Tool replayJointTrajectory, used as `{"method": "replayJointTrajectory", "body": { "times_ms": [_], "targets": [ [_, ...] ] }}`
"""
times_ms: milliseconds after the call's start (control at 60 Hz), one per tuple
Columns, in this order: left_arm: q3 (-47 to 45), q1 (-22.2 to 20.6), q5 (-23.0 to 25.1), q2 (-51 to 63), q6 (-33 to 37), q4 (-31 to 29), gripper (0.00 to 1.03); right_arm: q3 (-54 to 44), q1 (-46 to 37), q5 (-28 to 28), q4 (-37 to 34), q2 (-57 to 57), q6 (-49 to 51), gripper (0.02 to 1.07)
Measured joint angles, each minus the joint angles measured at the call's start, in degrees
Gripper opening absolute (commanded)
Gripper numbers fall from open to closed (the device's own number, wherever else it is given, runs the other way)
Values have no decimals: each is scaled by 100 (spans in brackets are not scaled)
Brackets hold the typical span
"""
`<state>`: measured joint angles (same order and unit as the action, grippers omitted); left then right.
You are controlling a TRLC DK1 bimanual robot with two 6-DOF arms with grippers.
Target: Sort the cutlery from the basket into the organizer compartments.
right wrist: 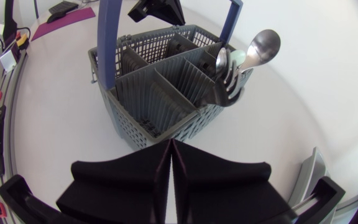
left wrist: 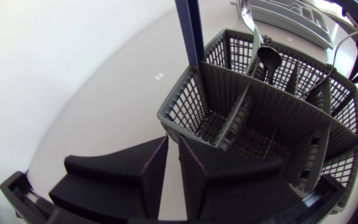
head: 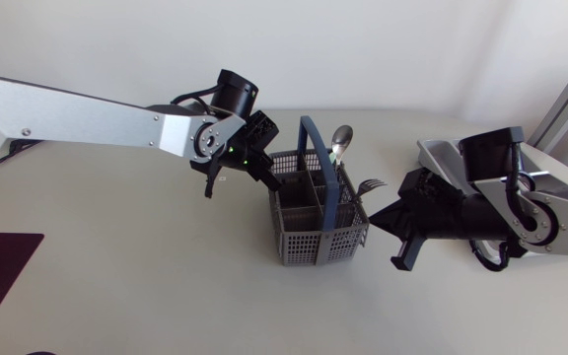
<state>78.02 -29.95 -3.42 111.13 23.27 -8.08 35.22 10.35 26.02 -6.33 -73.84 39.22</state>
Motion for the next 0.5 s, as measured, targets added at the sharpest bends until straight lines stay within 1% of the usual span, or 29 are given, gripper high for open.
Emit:
{"method": "replayJointTrajectory", "body": {
  "times_ms": [200, 500],
  "targets": [
    [339, 2, 17, 247, -39, -57, 14, -125, 444, -208, 184, -9, -24, 8],
    [990, 0, 149, 800, -39, -321, 14, -175, 1202, -636, 184, 37, -175, 7]
  ]
}}
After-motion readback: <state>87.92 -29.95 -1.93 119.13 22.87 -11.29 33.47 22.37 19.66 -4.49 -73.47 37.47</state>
